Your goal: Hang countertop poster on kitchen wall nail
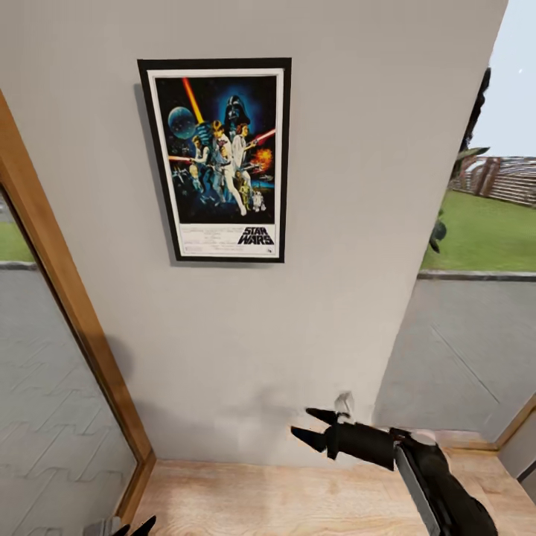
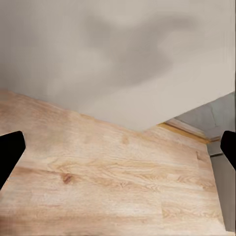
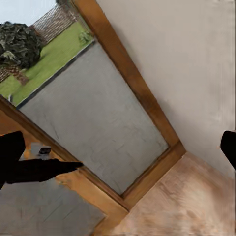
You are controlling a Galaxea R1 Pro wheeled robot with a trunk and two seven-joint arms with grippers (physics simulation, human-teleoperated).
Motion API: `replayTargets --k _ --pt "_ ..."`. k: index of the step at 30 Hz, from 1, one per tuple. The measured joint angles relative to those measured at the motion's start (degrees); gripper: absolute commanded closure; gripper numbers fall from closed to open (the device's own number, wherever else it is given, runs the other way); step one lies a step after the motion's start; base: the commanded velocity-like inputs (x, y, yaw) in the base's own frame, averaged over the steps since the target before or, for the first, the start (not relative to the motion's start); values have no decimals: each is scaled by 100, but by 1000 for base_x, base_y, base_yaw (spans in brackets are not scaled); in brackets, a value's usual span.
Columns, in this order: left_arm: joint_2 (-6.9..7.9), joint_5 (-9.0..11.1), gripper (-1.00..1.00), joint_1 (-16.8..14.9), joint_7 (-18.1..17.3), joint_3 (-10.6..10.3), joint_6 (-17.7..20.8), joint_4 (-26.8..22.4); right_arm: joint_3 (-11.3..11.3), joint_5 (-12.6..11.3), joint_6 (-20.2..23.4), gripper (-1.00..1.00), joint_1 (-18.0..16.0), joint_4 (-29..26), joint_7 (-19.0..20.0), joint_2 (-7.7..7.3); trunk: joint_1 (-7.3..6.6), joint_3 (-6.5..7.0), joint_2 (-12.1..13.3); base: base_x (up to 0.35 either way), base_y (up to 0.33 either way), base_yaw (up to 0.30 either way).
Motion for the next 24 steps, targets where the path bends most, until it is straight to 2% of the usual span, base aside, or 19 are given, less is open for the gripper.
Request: replayTargets --k 1,2,4,5,6,7,8,11,12,13,14,16,20,24 --pt "-3 -2 -100 0 309 -5 -5 -3 -5 29 -670 -100 259 1524 -297 -146 0 7 1 0 0 0" --pt "-4 -4 -100 0 388 -9 -7 -4 -6 35 -856 -100 278 2492 -396 -176 1 16 3 0 0 0" --pt "-13 -9 -100 0 630 -10 -8 -3 -8 34 -1545 -100 297 3280 -858 -240 0 35 2 0 0 0" --pt "-21 -10 -100 0 874 -9 -8 1 -2 4 -2232 -100 303 4035 -1627 -246 0 46 1 0 0 0" --pt "-25 -12 -100 0 960 -11 -10 0 10 7 -2456 -100 311 4667 -2033 -243 1 54 2 0 0 0" --pt "-25 -12 -100 0 992 -13 -11 1 5 -12 -2553 -100 308 4780 -2234 -241 0 65 1 0 0 0" --pt "-26 -12 -100 0 1049 -14 -12 1 6 -9 -2774 -100 312 5183 -2848 -233 0 73 1 0 0 0" --pt "-24 -10 -100 0 1081 -13 -13 2 2 -31 -2911 -100 310 5467 -3492 -220 0 103 1 0 0 0" --pt "-26 -9 -100 0 1092 -13 -13 2 0 -42 -2952 -100 310 5571 -3904 -187 0 113 1 0 0 0" --pt "-25 -8 -100 0 1097 -13 -13 2 0 -47 -2967 -100 310 5611 -4108 -161 0 122 1 0 0 0" --pt "-25 -7 -100 0 1102 -12 -13 2 1 -48 -2989 -100 310 5687 -4475 -101 0 129 1 0 0 0" --pt "-24 -6 -100 0 1108 -12 -13 2 1 -48 -3011 -100 310 5832 -4903 -38 1 139 2 0 0 0" --pt "-23 -7 -100 0 1112 -12 -13 2 6 -44 -3020 -100 310 6007 -5364 12 1 147 2 0 0 0" --pt "-23 -7 -100 0 1112 -12 -13 2 13 -30 -3018 -100 310 6184 -5484 26 1 149 2 0 0 0"
